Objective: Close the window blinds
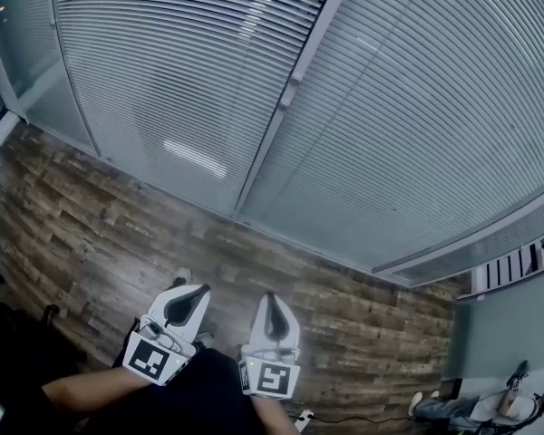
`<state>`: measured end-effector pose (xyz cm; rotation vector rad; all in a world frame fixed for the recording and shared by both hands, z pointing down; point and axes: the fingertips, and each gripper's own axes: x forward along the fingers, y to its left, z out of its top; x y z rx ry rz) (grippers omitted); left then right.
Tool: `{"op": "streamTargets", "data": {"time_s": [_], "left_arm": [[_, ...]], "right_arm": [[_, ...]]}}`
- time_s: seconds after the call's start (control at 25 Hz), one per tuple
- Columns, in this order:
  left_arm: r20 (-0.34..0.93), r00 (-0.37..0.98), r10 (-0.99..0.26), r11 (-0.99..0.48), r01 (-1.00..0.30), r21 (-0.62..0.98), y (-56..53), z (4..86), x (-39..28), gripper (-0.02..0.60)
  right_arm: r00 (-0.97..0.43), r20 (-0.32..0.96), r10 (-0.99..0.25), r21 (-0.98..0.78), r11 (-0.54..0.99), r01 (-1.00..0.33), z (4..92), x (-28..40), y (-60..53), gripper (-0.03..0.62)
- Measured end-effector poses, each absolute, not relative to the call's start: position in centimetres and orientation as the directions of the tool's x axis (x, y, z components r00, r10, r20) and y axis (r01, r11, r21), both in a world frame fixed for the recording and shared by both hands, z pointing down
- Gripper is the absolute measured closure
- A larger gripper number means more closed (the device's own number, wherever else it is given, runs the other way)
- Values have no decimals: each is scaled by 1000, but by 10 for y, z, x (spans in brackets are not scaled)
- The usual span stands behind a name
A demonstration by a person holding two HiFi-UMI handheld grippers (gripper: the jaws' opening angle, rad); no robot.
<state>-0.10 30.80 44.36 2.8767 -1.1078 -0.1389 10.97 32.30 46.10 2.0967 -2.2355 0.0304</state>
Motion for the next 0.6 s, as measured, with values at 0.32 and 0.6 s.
{"op": "streamTargets", "data": {"time_s": [0.32, 0.6], "left_arm": [[-59, 777, -627, -779, -622, 76, 299, 456, 19, 581], [-73, 808, -585, -810, -576, 114, 249, 461, 48, 581]], "right_arm": [[-77, 80, -994, 23, 79, -997, 472, 115, 309, 592], [-12, 107, -994, 75, 20, -997, 476, 136, 267, 591]]}}
